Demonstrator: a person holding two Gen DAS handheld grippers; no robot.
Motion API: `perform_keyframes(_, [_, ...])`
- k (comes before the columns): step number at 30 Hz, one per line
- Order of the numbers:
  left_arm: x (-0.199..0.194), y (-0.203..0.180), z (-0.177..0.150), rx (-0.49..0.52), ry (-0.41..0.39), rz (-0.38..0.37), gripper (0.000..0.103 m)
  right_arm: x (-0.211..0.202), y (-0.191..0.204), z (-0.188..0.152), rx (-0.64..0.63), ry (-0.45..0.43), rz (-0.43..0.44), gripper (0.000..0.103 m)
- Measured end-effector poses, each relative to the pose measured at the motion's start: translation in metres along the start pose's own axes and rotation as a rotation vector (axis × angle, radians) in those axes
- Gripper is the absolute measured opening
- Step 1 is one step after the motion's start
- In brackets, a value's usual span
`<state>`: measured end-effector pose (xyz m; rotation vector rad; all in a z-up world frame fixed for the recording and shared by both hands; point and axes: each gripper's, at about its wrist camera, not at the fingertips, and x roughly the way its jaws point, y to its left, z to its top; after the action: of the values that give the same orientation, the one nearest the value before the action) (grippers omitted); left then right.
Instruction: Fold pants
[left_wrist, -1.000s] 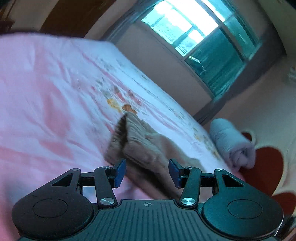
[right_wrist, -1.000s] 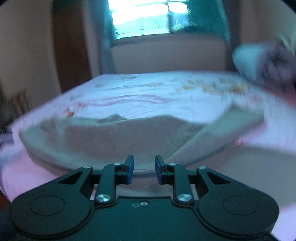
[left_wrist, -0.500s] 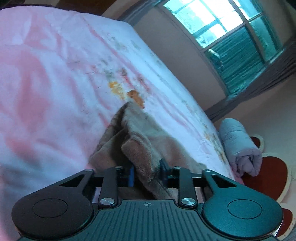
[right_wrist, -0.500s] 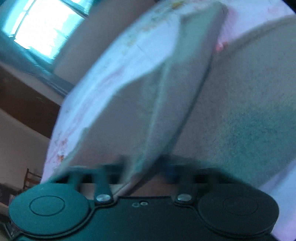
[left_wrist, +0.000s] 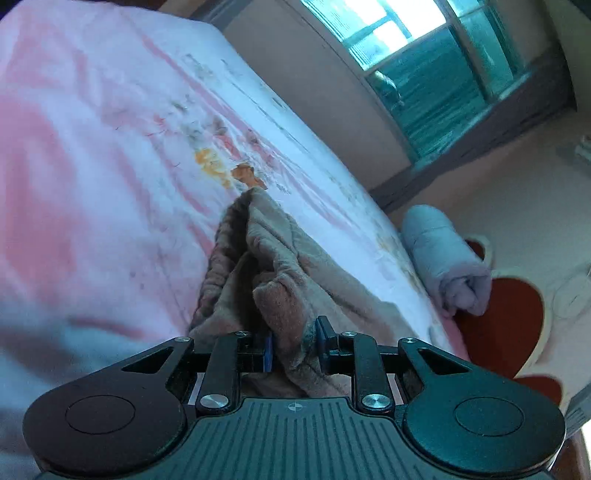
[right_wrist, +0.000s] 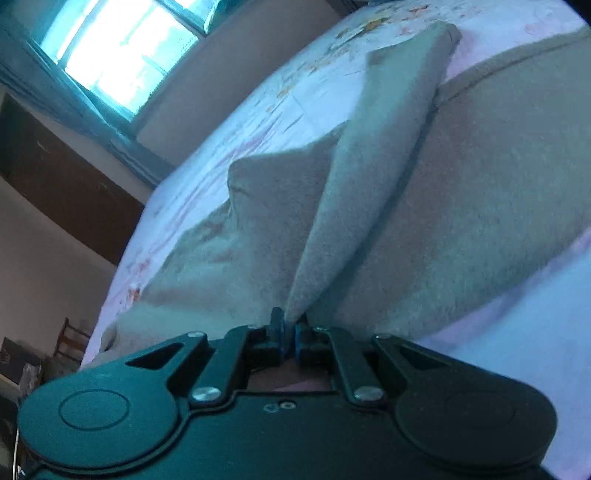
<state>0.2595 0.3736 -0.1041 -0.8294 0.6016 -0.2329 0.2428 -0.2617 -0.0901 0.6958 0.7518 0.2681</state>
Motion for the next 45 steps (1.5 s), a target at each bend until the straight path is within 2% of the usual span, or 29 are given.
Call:
perform_keyframes(3, [0.001,-0.012,0.003,0.009,-0.011,-0.001,0.023,0.003,0.008,0.001,-0.020,-0.007,-0.006,0.000])
perform_keyframes(5, [-0.006,-0.012,0.008,0.019,-0.025,-0.033,0.023,-0.001,0.011,0.007,-0.030,-0.019,0.005,0.000])
perform_keyframes(8, [-0.020,-0.018,0.014,0.045,-0.057,-0.093,0.023,-0.024,0.017,0.016,-0.050,-0.085,0.060,0.000])
perform_keyframes(10, [-0.015,-0.007,0.011,0.035,-0.023,-0.048,0.023,-0.026,0.013,0.014,-0.052,-0.076,0.071,0.000])
perform_keyframes(12, [-0.001,0.009,0.004,0.007,0.052,0.024,0.023,-0.011,0.003,0.006,-0.068,0.007,-0.009,0.000])
perform_keyframes(13, [0.000,0.016,0.001,-0.011,0.048,0.012,0.023,-0.004,-0.005,0.002,-0.039,0.027,-0.024,0.000])
perform_keyframes(15, [-0.001,0.017,0.002,-0.035,0.033,-0.003,0.023,-0.004,-0.012,-0.001,0.011,-0.001,0.001,0.000])
perform_keyframes(17, [-0.003,0.011,0.003,-0.027,0.026,0.003,0.023,-0.004,-0.008,-0.001,-0.002,-0.005,-0.006,0.000])
perform_keyframes(19, [-0.009,0.003,0.006,-0.009,0.003,-0.025,0.023,-0.015,-0.006,-0.001,-0.005,-0.025,0.019,0.000])
perform_keyframes(21, [-0.012,-0.001,0.006,0.020,0.014,-0.002,0.023,-0.024,-0.001,0.002,-0.027,-0.048,0.045,0.000])
perform_keyframes(23, [-0.002,0.007,0.003,0.010,0.051,0.034,0.023,-0.017,-0.004,0.002,-0.035,-0.012,0.009,0.000])
perform_keyframes(25, [0.000,0.010,0.000,-0.005,0.041,0.027,0.024,-0.005,-0.012,0.000,-0.005,0.016,-0.013,0.000])
perform_keyframes(28, [-0.003,0.009,-0.001,0.005,0.031,0.034,0.025,-0.005,-0.015,-0.001,0.025,0.001,-0.003,0.000])
perform_keyframes(30, [-0.005,0.005,-0.001,0.016,0.029,0.048,0.029,-0.006,-0.013,0.000,0.004,0.005,-0.003,0.002])
perform_keyframes(31, [-0.007,0.003,-0.001,0.016,0.024,0.055,0.035,-0.006,-0.013,0.000,0.007,0.011,0.008,0.005])
perform_keyframes(32, [-0.012,-0.002,-0.001,0.016,0.016,0.065,0.050,-0.010,-0.013,0.003,0.022,0.014,0.006,0.008])
perform_keyframes(33, [-0.018,-0.009,-0.001,0.033,0.001,0.087,0.064,-0.018,-0.015,0.005,0.026,-0.013,-0.006,0.019])
perform_keyframes(34, [-0.027,-0.017,-0.002,0.062,-0.020,0.136,0.087,-0.030,-0.013,0.006,0.017,-0.062,-0.020,0.031])
perform_keyframes(35, [-0.039,-0.026,-0.004,0.092,-0.057,0.191,0.089,-0.045,-0.013,0.008,0.004,-0.103,-0.031,0.034])
perform_keyframes(36, [-0.050,-0.037,-0.006,0.131,-0.092,0.212,0.089,-0.056,-0.014,0.012,-0.005,-0.129,-0.034,0.035])
perform_keyframes(40, [-0.072,-0.094,-0.026,0.245,-0.200,0.227,0.089,-0.087,-0.020,0.030,-0.044,-0.196,-0.066,0.035])
perform_keyframes(44, [-0.043,-0.140,-0.055,0.323,-0.181,0.188,0.083,-0.085,-0.011,0.048,-0.163,-0.217,-0.147,0.034])
perform_keyframes(45, [-0.027,-0.149,-0.063,0.346,-0.158,0.206,0.080,-0.081,-0.007,0.053,-0.195,-0.225,-0.163,0.034])
